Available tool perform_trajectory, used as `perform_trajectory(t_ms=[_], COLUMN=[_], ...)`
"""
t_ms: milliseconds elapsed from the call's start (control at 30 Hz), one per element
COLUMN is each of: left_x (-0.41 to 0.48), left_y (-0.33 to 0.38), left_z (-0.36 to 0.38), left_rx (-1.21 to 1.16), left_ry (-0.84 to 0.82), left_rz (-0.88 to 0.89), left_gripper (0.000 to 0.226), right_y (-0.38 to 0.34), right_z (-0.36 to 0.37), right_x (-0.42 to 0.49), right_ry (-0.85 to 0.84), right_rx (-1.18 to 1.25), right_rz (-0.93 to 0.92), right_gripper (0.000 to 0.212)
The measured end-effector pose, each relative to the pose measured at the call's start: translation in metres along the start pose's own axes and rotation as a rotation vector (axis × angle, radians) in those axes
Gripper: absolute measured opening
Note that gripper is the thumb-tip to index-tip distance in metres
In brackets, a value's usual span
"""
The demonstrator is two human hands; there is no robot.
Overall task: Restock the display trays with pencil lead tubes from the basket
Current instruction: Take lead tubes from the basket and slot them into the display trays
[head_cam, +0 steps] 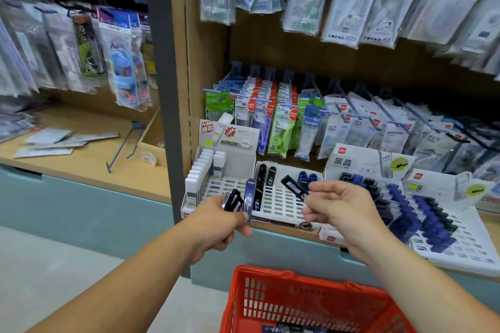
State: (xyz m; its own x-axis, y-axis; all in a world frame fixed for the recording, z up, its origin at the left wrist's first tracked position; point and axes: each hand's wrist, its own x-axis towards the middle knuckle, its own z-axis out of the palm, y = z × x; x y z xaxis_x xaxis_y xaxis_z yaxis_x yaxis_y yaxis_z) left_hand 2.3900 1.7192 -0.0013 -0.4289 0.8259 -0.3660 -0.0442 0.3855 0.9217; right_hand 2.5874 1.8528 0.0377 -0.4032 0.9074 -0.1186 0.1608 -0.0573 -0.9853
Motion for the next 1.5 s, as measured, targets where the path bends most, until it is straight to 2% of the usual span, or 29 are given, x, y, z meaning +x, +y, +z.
perform_trajectory(t_ms=[100,167,300,400,600,700,867,967,1167,1333,1500], left_x=[0.007,0.01,0.015,0.02,0.03,0.032,0.033,0.035,0.037,0.036,0.036], left_y=[-0.001,0.0,0.001,-0.004,-0.009,-0.007,-0.004,-0.003,0.001,0.004,0.004], left_z=[-0.002,-0.003,-0.004,-0.006,-0.004,-0.001,0.003,0.006,0.014,0.018,0.017], left_rx=[-0.036,-0.073,-0.138,-0.154,-0.159,-0.16,-0.161,-0.148,-0.121,-0.106,-0.099], left_ry=[0.016,0.026,0.056,0.071,0.105,0.106,0.105,0.118,0.134,0.131,0.132], left_rz=[0.02,0.037,0.06,0.064,0.077,0.089,0.099,0.102,0.101,0.094,0.097], left_gripper=[0.018,0.016,0.015,0.014,0.012,0.01,0.008,0.007,0.009,0.009,0.009], right_y=[-0.011,-0.015,-0.023,-0.032,-0.015,-0.003,0.004,0.007,0.008,0.012,0.018], right_z=[0.016,0.025,0.033,0.037,0.042,0.04,0.04,0.041,0.04,0.04,0.037], right_x=[0.018,0.032,0.064,0.08,0.106,0.121,0.133,0.136,0.138,0.138,0.139], right_ry=[0.002,-0.041,-0.19,-0.188,-0.161,-0.198,-0.131,-0.137,-0.17,-0.173,-0.177], right_rx=[-0.008,-0.103,-0.53,-0.768,-0.782,-0.85,-0.701,-0.626,-0.694,-0.694,-0.666], right_rz=[-0.029,-0.046,-0.101,-0.186,-0.266,-0.31,-0.359,-0.366,-0.452,-0.485,-0.507], right_gripper=[0.016,0.012,0.005,0.006,0.002,0.02,0.012,0.02,0.03,0.019,0.018])
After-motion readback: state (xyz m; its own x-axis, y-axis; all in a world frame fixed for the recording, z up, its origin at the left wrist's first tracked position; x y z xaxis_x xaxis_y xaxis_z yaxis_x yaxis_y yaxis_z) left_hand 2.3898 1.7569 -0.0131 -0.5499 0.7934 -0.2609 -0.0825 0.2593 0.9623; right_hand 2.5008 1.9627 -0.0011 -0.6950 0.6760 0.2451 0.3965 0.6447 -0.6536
